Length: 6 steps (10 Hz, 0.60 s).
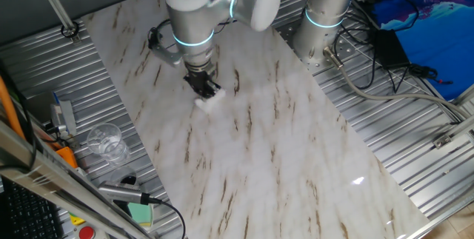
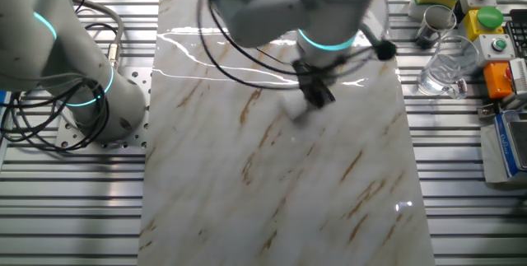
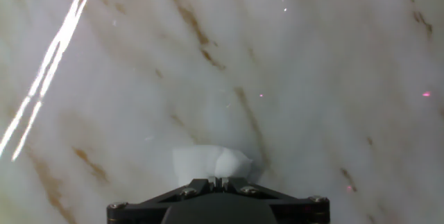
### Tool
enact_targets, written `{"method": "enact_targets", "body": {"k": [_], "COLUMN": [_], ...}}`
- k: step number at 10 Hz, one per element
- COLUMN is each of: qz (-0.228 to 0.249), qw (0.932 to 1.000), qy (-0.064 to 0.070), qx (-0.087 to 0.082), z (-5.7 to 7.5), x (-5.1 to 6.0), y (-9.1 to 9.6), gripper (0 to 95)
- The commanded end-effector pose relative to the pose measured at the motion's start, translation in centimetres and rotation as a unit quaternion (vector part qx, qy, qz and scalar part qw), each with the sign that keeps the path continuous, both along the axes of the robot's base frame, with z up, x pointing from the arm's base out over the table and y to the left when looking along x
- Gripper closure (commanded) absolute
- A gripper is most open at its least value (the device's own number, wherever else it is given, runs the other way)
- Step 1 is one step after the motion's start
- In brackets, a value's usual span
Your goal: Clean the tabletop with a sponge
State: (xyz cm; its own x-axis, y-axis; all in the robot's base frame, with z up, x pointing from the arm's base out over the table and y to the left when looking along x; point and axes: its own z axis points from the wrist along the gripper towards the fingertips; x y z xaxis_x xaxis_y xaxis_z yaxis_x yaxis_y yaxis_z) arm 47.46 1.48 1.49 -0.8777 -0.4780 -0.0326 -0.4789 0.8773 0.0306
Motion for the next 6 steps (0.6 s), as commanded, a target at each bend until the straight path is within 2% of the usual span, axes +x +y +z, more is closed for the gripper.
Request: {"method": "enact_targets", "body": {"k": [1,2,4,6], "qz": [0.050,0.057,0.055,0.043], "qw": [0.9985,0.9979,0.9977,0.9982], "qy": [0.020,0.030,0.035,0.037], "qx": [0.012,0.014,0.018,0.017], "z": [0.1,0.4,0.5,0.0], "x": [1.4,1.5,1.1,-0.8], "y": [-1.8,-2.2,-1.7,0.6], "gripper": [95.0,95.0,95.0,95.0]}}
